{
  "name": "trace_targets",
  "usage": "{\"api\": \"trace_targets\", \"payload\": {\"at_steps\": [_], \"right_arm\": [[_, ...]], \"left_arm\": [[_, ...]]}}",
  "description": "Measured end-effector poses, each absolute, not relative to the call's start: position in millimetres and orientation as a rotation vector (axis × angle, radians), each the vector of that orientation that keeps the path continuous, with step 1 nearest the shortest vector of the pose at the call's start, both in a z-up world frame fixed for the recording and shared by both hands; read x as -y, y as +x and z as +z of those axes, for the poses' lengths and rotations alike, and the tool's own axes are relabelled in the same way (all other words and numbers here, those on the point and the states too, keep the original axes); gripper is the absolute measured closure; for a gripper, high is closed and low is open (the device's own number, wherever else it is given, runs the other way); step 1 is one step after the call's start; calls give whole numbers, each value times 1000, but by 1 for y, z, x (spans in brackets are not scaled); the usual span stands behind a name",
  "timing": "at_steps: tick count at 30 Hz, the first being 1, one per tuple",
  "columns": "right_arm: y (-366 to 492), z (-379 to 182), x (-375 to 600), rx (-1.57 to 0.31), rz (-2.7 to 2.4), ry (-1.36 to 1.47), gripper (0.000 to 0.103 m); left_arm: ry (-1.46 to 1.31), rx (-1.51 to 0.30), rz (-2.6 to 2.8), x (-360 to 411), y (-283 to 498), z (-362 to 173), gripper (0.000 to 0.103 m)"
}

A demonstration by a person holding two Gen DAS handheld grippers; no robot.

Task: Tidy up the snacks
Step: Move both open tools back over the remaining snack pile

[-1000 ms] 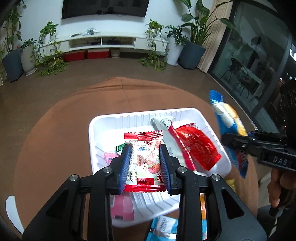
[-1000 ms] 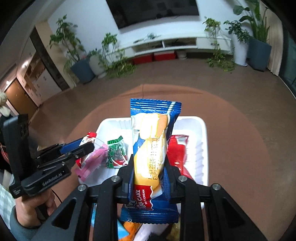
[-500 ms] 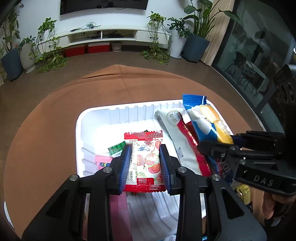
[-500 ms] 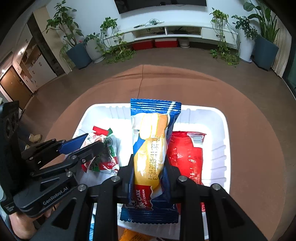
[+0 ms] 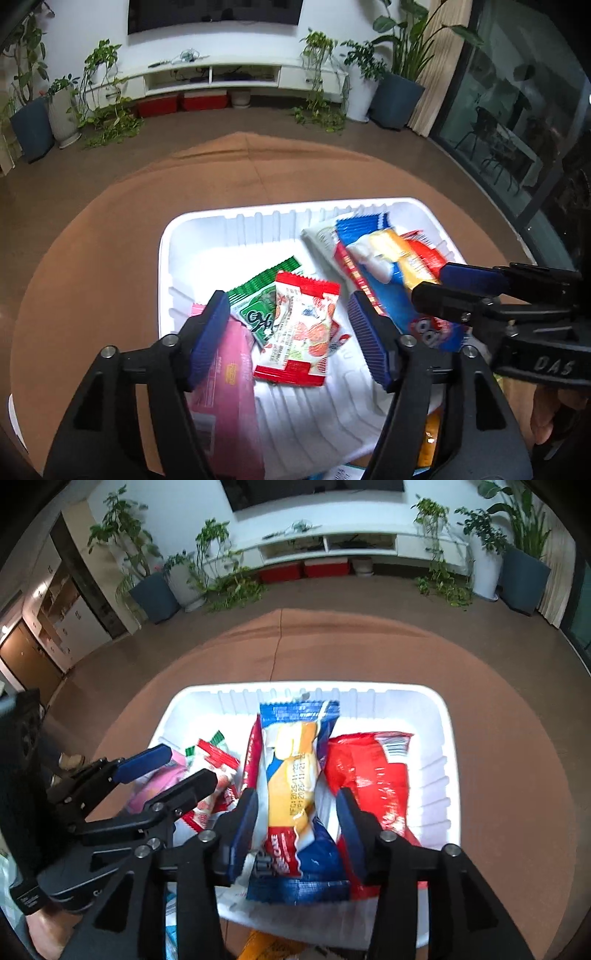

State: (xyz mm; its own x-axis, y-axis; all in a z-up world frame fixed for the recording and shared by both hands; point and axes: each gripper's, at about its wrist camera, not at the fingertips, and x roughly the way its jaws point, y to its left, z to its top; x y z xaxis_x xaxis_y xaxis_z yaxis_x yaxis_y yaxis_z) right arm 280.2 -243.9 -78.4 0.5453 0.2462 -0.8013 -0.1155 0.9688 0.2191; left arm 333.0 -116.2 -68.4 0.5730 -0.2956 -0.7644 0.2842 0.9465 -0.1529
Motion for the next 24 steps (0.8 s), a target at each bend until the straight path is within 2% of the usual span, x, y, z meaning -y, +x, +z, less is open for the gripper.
{"api": "trace_targets", "payload": {"at_steps": [4,8,9,11,18,20,24], "right_arm": [[252,-56,259,-916,222,216,42],[216,-38,273,-843,227,263,26],[207,-35,274,-832,222,269,24],[190,-31,275,-817,235,277,23],[147,-24,267,-800,247,246,21],[133,-22,266,-781,251,244,17],[109,-22,260,-764,256,239,15]], "left_arm": [[-34,-853,-360,116,313,-44,29],[-8,-792,-388,119,281,-18,15],[-6,-777,-390,118,273,-13,8],[-7,-759,-383,112,257,-5,3],[-32,-725,-334,84,193,9,0],[-50,-722,-316,72,174,10,0],[-77,-738,-291,52,141,5,0]]}}
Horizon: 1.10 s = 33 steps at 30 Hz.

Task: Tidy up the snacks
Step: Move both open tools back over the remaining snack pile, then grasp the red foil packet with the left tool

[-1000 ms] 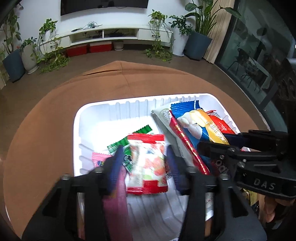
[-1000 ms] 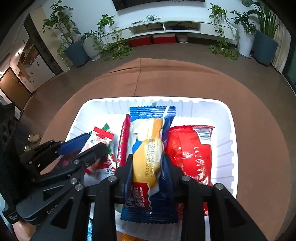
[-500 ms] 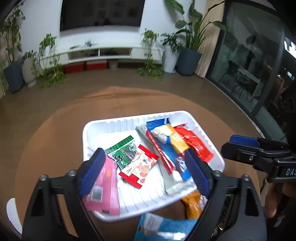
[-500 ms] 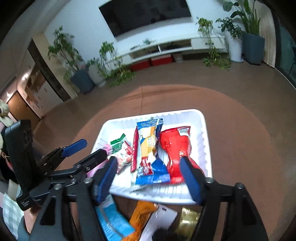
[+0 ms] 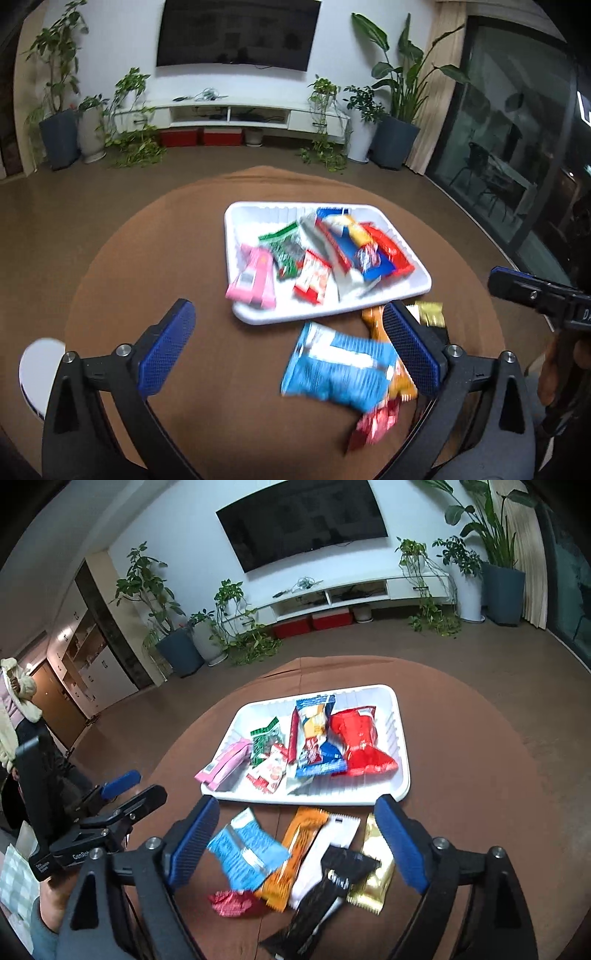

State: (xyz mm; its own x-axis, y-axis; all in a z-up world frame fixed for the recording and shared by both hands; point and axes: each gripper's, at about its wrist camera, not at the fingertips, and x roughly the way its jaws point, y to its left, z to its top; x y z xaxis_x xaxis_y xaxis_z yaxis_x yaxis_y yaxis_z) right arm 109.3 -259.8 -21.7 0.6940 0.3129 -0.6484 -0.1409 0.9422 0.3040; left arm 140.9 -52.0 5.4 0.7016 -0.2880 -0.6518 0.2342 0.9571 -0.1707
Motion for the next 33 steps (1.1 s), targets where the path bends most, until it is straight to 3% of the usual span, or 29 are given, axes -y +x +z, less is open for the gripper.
{"api": "trace_targets", "payload": {"at_steps": [9,16,19,21,24,33], "right_arm": [[63,-46,262,-792,211,241,14],[46,-81,280,-870,202,332,14],[43,-92,282,-891,205,352,14],[42,-97,284,-896,206,370,14],[41,-100,286,-897,209,390,14],[41,-106,286,-904,222,405,14]], "left_arm": [[-42,-788,-321,68,91,-20,0],[212,-888,-537,121,74,-43,1],[333,-898,-576,135,73,-44,15],[405,-922,-596,141,76,-49,30],[479,-981,-611,146,81,-59,42],[533,-1051,-663,163,93,-77,43]]}}
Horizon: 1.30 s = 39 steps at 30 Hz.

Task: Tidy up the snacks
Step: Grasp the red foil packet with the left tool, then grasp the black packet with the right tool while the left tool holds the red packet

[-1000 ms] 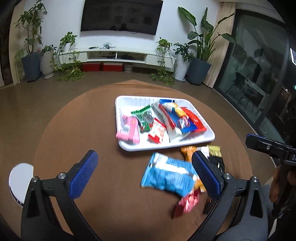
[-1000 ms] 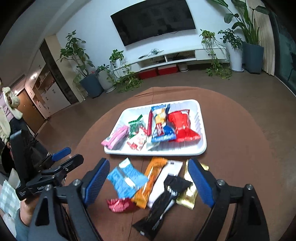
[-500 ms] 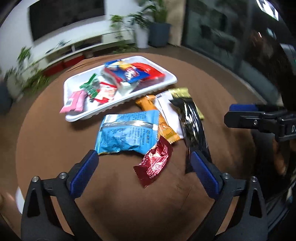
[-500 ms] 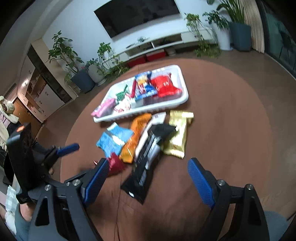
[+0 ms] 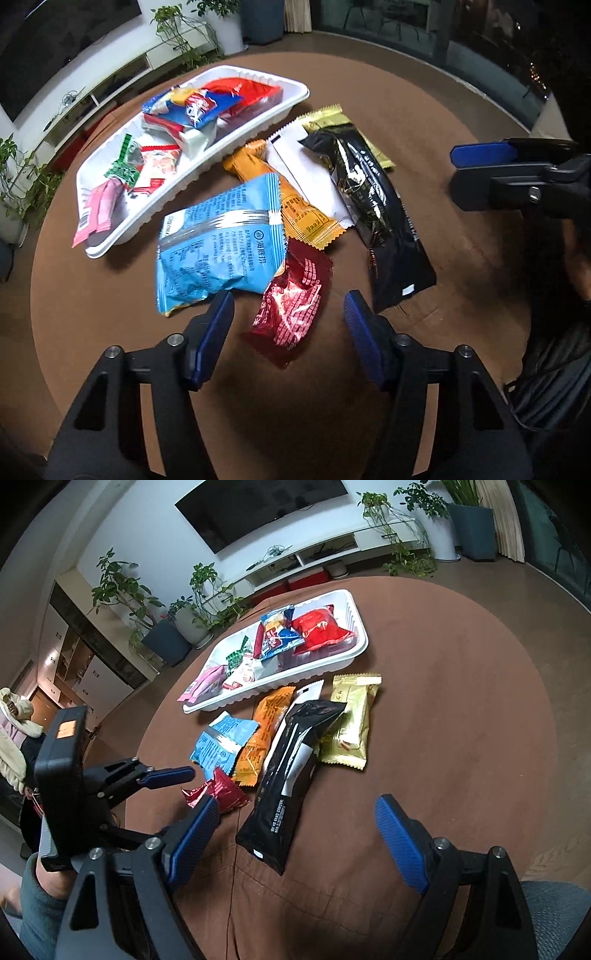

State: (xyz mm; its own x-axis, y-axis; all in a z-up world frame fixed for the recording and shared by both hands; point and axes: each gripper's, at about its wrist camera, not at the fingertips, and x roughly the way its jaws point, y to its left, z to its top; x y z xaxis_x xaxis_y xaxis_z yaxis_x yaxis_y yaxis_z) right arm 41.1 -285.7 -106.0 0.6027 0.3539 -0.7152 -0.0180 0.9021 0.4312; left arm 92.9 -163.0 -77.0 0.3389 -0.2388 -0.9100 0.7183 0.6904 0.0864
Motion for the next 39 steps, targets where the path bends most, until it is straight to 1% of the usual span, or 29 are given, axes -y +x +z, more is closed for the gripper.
{"api": "trace_targets", "payload": {"at_steps": [1,3,4,5,6,8,22,27,37,39], "right_arm": [[41,-106,286,-904,222,405,14],[41,-106,287,-905,218,405,15],[41,-107,288,-906,214,408,14],[41,-107,289,-909,213,412,15],[41,-107,290,-910,212,414,14],[42,-107,290,-910,209,415,15],[40,-107,285,-929,200,398,15],[42,-108,281,-943,197,389,15],[59,-112,254,-991,190,351,15],[64,-114,248,-1002,190,341,16]], "left_arm": [[534,-1057,-665,165,95,-79,44],[526,-1069,-666,167,99,-82,53],[516,-1076,-670,168,101,-83,56],[508,-1088,-672,168,103,-85,64],[505,-1094,-672,169,104,-87,68],[505,-1103,-681,169,103,-90,72],[463,-1102,-670,177,103,-93,72],[415,-1073,-648,174,101,-93,78],[111,-1026,-617,118,88,-78,79],[70,-1019,-614,111,88,-77,79]]}}
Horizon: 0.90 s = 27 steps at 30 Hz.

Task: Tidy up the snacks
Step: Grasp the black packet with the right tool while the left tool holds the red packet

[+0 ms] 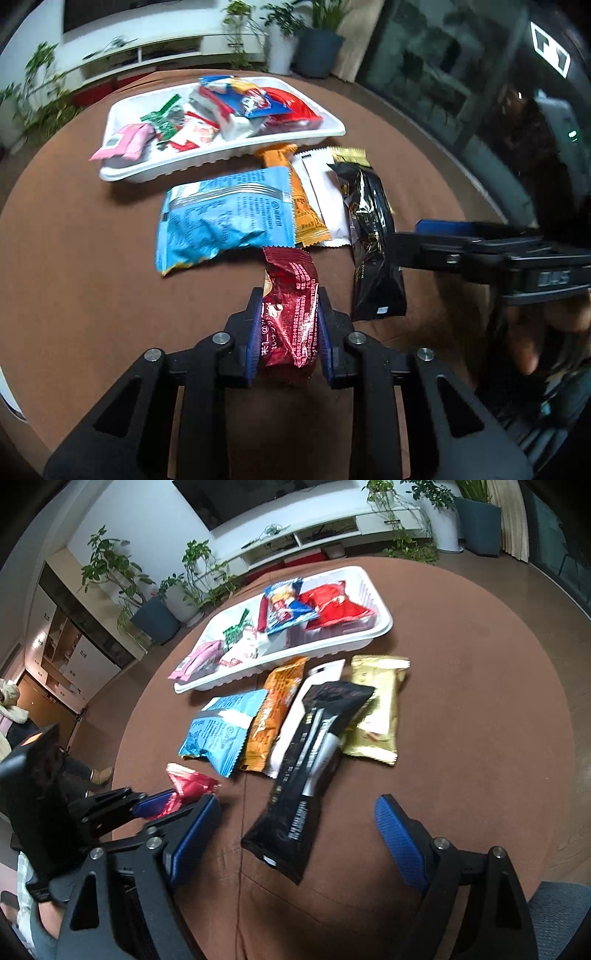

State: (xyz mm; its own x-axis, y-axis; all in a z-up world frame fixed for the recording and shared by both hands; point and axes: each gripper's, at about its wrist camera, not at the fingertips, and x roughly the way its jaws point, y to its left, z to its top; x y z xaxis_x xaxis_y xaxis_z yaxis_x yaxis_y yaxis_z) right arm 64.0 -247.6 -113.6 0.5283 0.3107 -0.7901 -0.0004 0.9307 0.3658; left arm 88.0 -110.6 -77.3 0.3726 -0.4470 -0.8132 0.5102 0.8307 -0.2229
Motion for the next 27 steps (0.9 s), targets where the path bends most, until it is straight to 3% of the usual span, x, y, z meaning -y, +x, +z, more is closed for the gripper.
{"api": "trace_targets", "payload": {"at_steps": [3,11,17,27], "right_arm": [[72,-116,238,-1011,192,318,23],[87,-134,235,-1057,169,318,57],[86,-137,240,-1039,162,312,73],[70,-136,246,-1038,169,313,80]], "left_arm": [[21,-1004,-600,101,85,-76,79],[-58,-989,-581,81,85,-75,79],[-77,-998,-589,83,79,-81,79],[-89,-1000,-589,85,80,-85,79]]}}
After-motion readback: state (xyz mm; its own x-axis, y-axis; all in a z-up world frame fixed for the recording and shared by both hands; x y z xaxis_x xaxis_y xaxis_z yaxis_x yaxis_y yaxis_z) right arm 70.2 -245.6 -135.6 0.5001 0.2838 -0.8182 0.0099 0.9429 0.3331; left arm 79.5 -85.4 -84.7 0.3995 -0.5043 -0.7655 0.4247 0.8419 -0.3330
